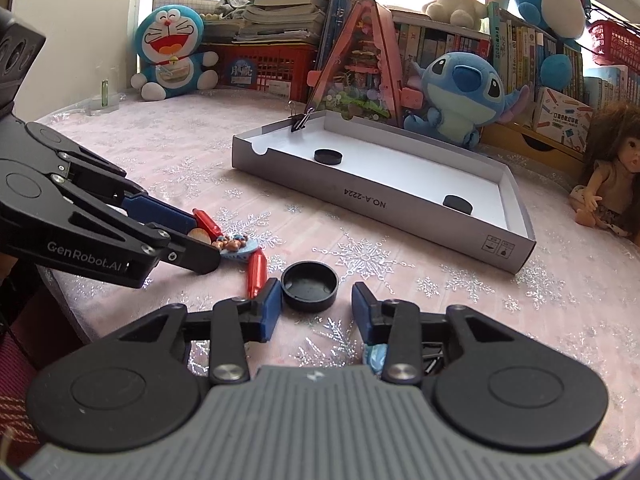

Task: Organize rigid objects
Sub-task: 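Grasp the brown nut with the left gripper while the right gripper grasps the black cup-shaped cap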

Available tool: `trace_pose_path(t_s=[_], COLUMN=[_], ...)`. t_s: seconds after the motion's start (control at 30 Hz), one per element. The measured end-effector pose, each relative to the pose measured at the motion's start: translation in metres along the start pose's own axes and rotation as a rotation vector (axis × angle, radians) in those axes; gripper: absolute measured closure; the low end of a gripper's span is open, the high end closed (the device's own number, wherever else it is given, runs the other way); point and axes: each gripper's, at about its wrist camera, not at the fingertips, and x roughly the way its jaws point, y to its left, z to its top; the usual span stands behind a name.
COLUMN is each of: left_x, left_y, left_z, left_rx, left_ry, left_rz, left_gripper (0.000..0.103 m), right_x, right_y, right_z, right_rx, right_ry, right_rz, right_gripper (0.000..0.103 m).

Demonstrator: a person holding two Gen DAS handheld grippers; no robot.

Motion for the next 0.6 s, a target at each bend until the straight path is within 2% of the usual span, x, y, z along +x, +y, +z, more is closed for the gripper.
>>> trace_pose_path(t_s=[0.17,0.2,0.23,0.27,0.37,0.6], left_x=[0.0,0.0,0.0,-0.002,-0.004,-0.011], left_y=[-0.001,-0.001,-0.001,-0.001,-0.002,-0.002], left_z=[-0.001,-0.002,-0.002,-0.002,-0.003,0.0], left_rx=[0.01,0.011,0.007,0.002,0.01,0.007], left_ry=[-0.007,-0.009,-0.013,-0.018,-0.021,-0.051], left_rz=[0.001,0.001,-0.003,-0.004,-0.006,0.007], left_gripper=[0.071,0.075,0.081,0.082,0.082,0.082], right_x=[0.003,0.003,0.004,0.003,0.001,0.001], right_y=[-0.003,-0.003,-0.003,-0.003,-0.002,-0.005], right_z=[0.0,0.0,0.0,0.001,0.001,0.004], right_rx=[0.021,0.021,0.024,0.029,0.03,0.047], right_ry=[-0.004,-0.004,-0.005,-0.005,-0.012,-0.027], right_rz=[-0.004,-0.003,-0.002,0.003,0.027,0.004], right_gripper=[0.056,0.056,0.058,0.067,0.067,0.067])
